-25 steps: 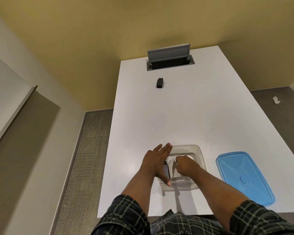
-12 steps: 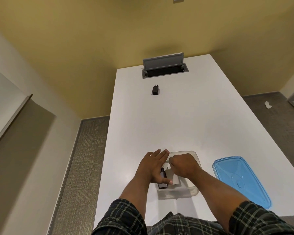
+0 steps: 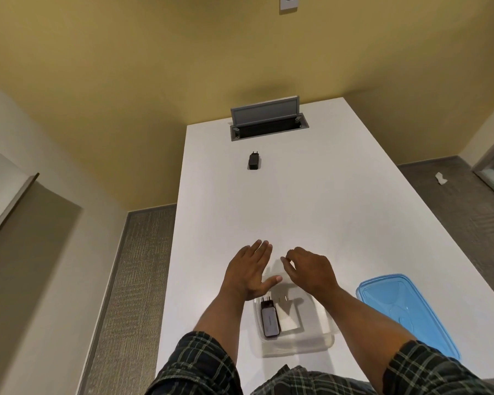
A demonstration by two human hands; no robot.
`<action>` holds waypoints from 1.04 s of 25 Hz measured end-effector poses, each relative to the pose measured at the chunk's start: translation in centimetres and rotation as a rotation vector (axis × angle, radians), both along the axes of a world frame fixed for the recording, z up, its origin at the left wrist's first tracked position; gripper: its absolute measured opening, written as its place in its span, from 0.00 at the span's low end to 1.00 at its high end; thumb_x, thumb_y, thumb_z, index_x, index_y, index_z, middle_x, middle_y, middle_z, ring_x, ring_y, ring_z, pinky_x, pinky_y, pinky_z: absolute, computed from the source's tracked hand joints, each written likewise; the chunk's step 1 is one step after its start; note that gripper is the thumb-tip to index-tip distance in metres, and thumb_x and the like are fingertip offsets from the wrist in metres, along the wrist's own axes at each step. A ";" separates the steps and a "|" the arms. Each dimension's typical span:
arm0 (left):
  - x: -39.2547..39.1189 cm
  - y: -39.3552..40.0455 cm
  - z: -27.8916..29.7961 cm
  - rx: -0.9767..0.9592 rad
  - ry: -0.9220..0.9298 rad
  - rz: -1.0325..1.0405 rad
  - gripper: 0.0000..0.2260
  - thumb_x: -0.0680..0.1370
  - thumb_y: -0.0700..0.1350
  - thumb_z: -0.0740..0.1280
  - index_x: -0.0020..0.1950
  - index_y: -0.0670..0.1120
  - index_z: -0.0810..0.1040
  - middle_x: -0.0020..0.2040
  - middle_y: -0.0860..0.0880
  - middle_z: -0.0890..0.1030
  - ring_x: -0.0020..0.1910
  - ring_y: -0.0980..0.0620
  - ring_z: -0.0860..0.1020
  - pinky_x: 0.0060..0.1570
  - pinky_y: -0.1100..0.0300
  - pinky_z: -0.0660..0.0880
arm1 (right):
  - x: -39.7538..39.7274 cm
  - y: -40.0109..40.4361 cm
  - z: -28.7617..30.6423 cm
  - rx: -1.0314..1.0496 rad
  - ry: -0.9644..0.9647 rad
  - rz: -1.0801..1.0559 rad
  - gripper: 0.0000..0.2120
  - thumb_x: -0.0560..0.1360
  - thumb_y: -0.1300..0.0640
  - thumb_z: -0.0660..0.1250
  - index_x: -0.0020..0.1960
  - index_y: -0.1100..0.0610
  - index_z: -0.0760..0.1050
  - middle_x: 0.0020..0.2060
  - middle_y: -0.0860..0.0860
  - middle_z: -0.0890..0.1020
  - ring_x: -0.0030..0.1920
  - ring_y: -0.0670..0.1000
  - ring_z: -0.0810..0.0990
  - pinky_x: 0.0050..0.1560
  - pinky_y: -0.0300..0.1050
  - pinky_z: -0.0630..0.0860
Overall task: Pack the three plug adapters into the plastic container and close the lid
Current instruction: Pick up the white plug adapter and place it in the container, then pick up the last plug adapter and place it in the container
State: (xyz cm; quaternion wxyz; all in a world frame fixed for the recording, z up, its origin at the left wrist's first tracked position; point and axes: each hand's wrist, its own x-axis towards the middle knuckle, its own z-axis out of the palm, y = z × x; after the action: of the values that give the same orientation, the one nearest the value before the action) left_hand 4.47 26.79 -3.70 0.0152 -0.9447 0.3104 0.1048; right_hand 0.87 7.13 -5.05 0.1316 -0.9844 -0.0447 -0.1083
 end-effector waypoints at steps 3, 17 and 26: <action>1.9 0.2 -0.7 -0.009 0.014 0.031 0.38 0.81 0.69 0.44 0.84 0.46 0.49 0.84 0.48 0.51 0.83 0.50 0.48 0.81 0.52 0.47 | 1.9 -0.3 -0.4 -0.004 0.040 -0.047 0.12 0.77 0.46 0.68 0.37 0.49 0.78 0.31 0.47 0.79 0.27 0.49 0.78 0.24 0.40 0.67; 13.0 0.8 -6.6 -0.095 0.072 0.209 0.32 0.85 0.61 0.47 0.84 0.47 0.44 0.84 0.50 0.44 0.83 0.51 0.45 0.81 0.55 0.47 | 14.5 -0.1 -4.8 0.012 0.502 -0.103 0.31 0.79 0.45 0.61 0.79 0.52 0.57 0.73 0.53 0.69 0.68 0.56 0.73 0.63 0.52 0.73; 20.9 1.0 -10.7 -0.167 0.094 0.368 0.31 0.86 0.58 0.49 0.84 0.45 0.45 0.84 0.48 0.44 0.83 0.50 0.46 0.81 0.54 0.48 | 30.3 1.5 -4.0 0.059 0.517 -0.086 0.36 0.79 0.49 0.65 0.81 0.51 0.51 0.79 0.55 0.58 0.76 0.58 0.63 0.69 0.57 0.69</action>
State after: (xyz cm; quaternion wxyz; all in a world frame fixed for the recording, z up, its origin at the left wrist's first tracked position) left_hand 25.35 27.84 -14.43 -0.0972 -0.9775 0.1405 0.1234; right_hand 31.12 8.68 -9.05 0.1624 -0.9761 0.0353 0.1402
